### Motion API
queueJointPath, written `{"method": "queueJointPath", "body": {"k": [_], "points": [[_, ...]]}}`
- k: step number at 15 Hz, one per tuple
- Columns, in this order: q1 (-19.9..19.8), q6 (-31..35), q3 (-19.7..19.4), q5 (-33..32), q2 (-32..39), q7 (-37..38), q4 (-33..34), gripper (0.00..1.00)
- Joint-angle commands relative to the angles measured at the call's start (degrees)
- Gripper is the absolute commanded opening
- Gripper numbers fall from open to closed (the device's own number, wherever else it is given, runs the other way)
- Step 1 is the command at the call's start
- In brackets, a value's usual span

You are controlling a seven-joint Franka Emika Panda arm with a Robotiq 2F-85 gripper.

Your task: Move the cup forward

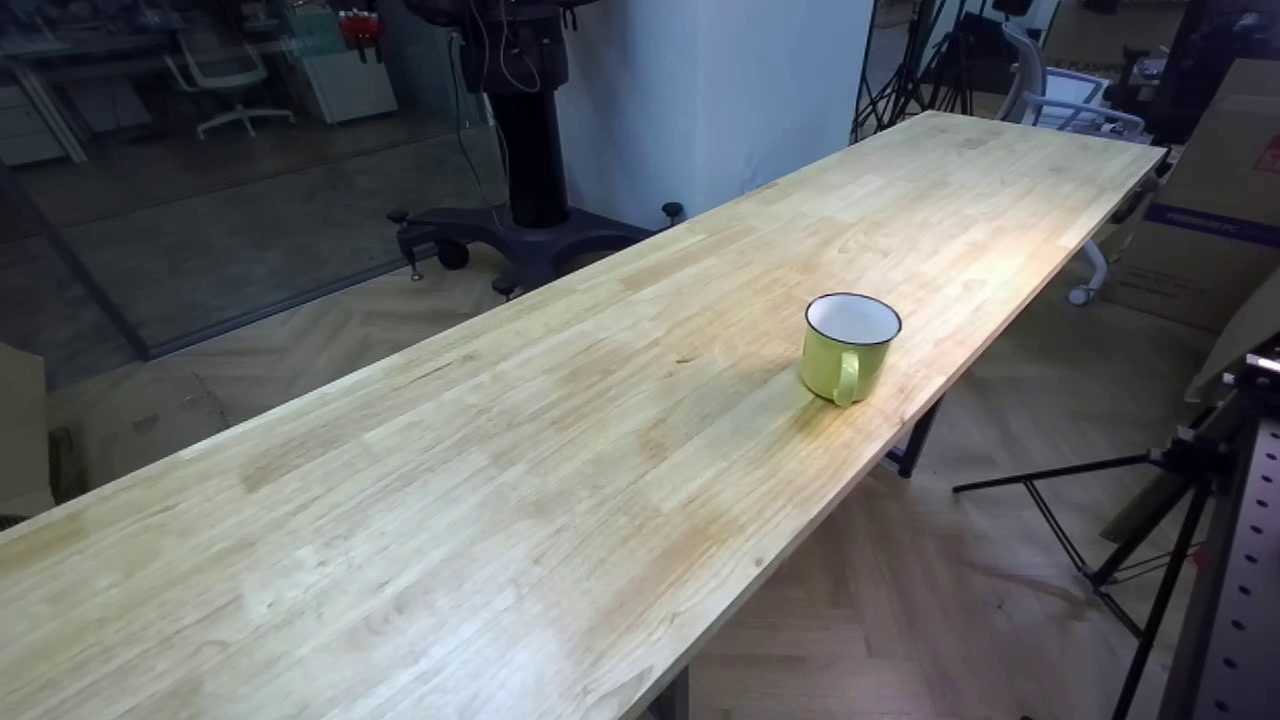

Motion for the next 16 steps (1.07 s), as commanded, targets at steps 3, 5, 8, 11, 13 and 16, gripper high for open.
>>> {"method": "queueJointPath", "body": {"k": [3, 5, 8, 11, 13, 16], "points": [[-1.3, -2.0, -2.2, 1.3, 15.8, -2.2, 10.5, 1.0], [-1.1, -4.3, -2.4, 1.5, 21.3, -3.5, 14.4, 1.0], [-0.8, -7.3, -1.7, 1.8, 28.8, -5.1, 19.6, 1.0], [-0.4, -6.0, -0.2, 2.1, 34.5, -4.8, 22.6, 1.0], [0.0, -0.7, 0.7, -0.3, 37.2, -2.5, 22.6, 1.0], [0.8, 9.5, 1.5, -1.5, 40.9, -0.8, 21.3, 1.0]]}}
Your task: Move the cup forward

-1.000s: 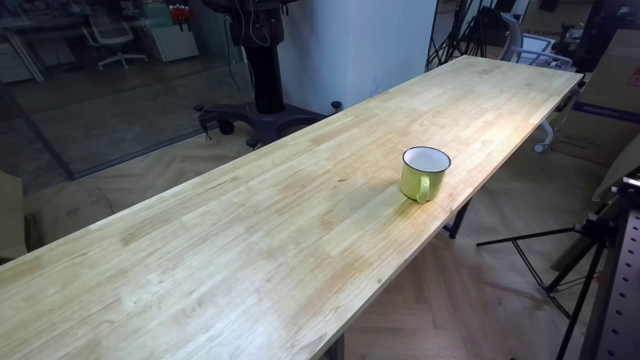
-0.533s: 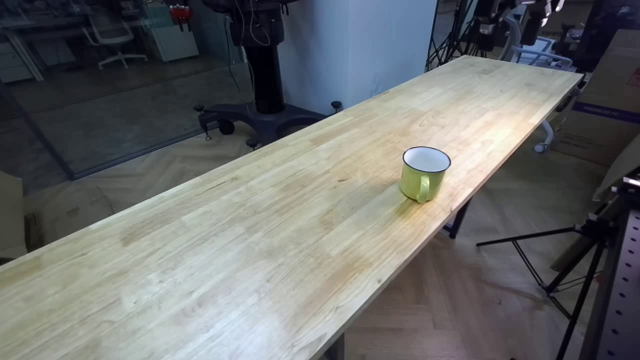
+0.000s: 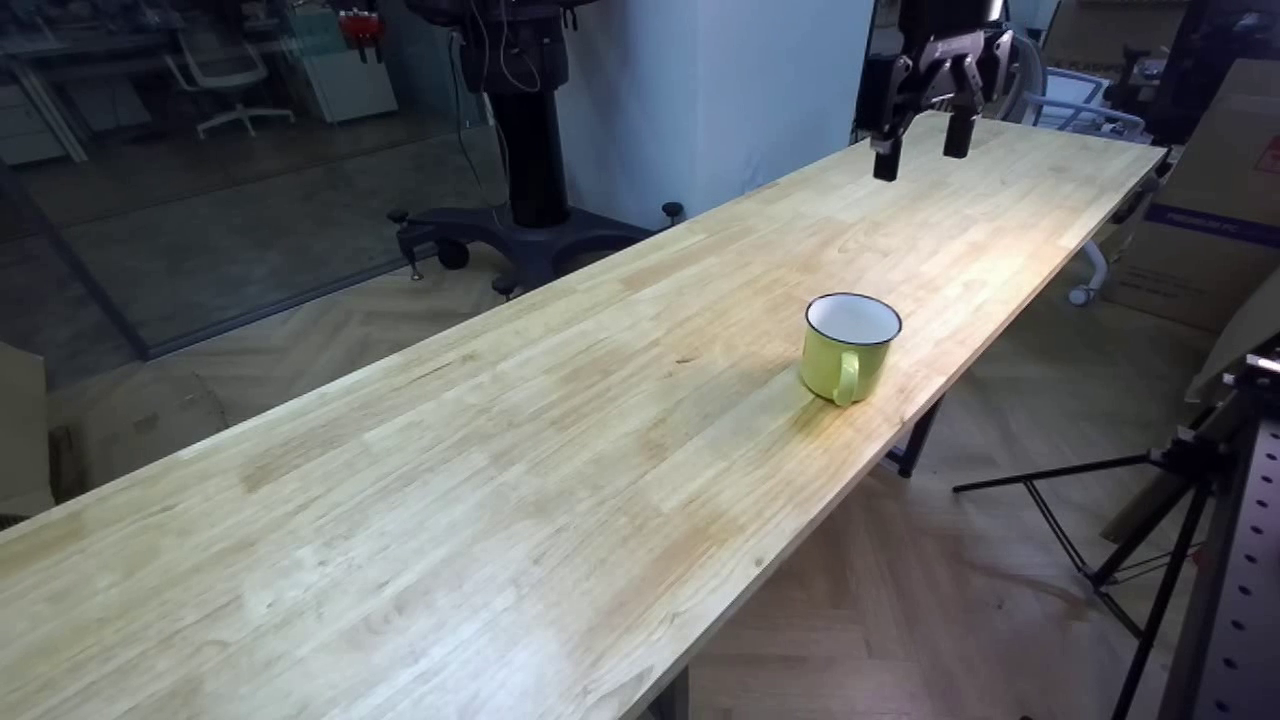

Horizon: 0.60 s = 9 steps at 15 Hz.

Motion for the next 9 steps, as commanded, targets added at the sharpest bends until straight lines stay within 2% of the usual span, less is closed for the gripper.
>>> {"method": "queueJointPath", "body": {"k": [1, 3, 4, 6, 9], "points": [[1.0, 10.1, 0.6, -2.0, 4.6, 3.7, 0.1, 1.0], [0.5, 14.7, 1.4, 1.9, 5.4, 2.9, -0.8, 1.0], [0.5, 12.0, 1.1, 0.4, 5.2, 1.6, -0.4, 1.0], [0.5, 14.1, 1.3, 1.2, 6.2, 1.6, -0.5, 1.0], [0.6, 13.9, 1.2, 1.2, 6.3, 1.7, -0.8, 1.0]]}}
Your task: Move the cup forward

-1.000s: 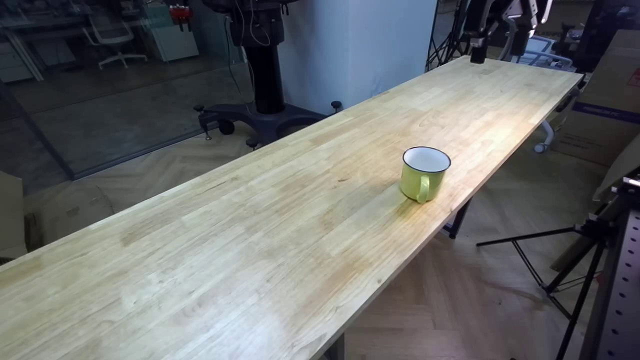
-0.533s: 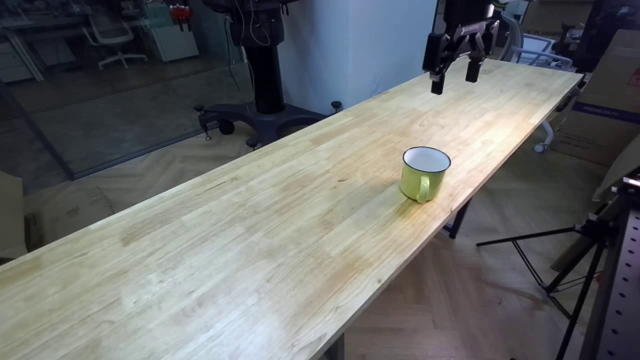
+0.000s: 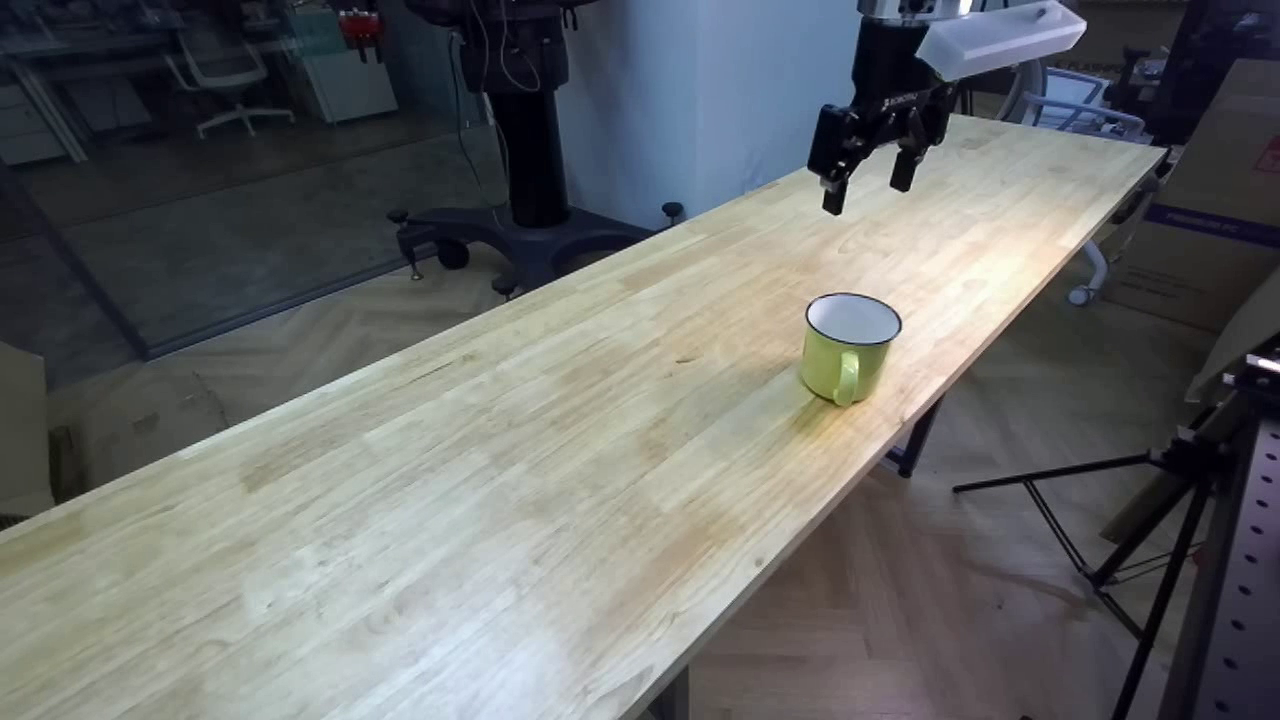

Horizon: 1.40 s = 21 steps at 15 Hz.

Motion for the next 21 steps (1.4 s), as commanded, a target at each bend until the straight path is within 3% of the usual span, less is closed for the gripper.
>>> {"method": "queueJointPath", "body": {"k": [1, 14, 18, 21], "points": [[-0.2, -0.5, 0.8, 0.3, 0.0, -0.8, -0.9, 1.0], [0.0, 12.2, 1.1, -1.1, -0.2, -1.8, -11.5, 1.0], [-2.3, 16.9, 1.6, -0.1, 1.0, -4.7, -13.1, 1.0], [-6.5, 18.6, 4.5, 3.2, 2.6, -9.4, -12.9, 1.0]]}}
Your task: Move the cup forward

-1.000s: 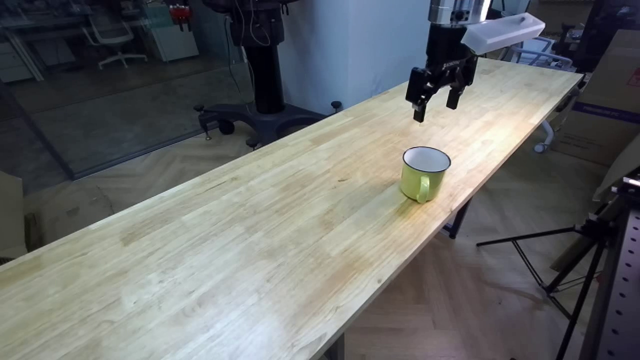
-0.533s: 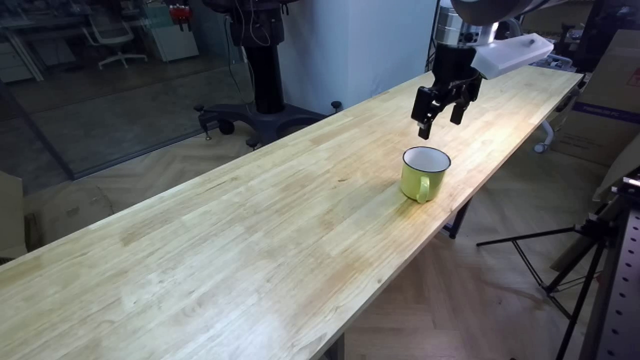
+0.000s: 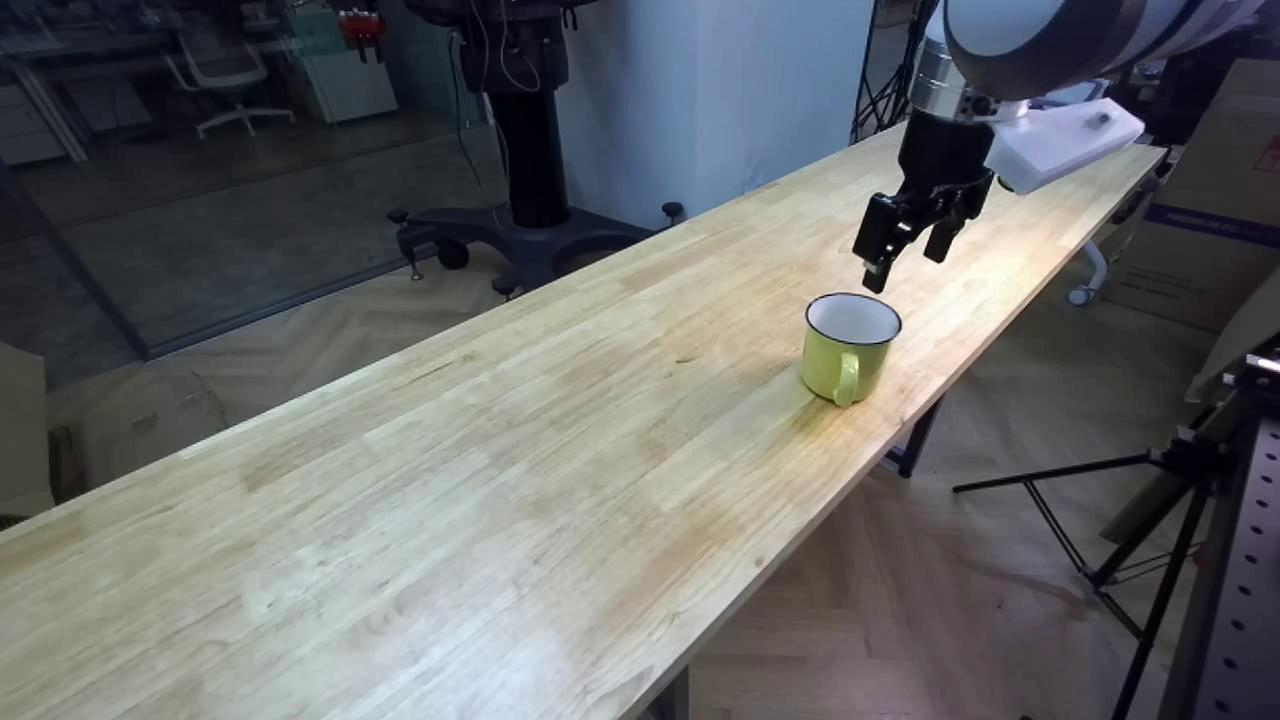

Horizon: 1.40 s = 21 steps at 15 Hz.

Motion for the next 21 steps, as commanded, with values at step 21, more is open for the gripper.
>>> {"method": "queueJointPath", "body": {"k": [21], "points": [[-8.9, -5.9, 6.8, 1.9, 11.3, -12.0, 12.9, 1.0]]}}
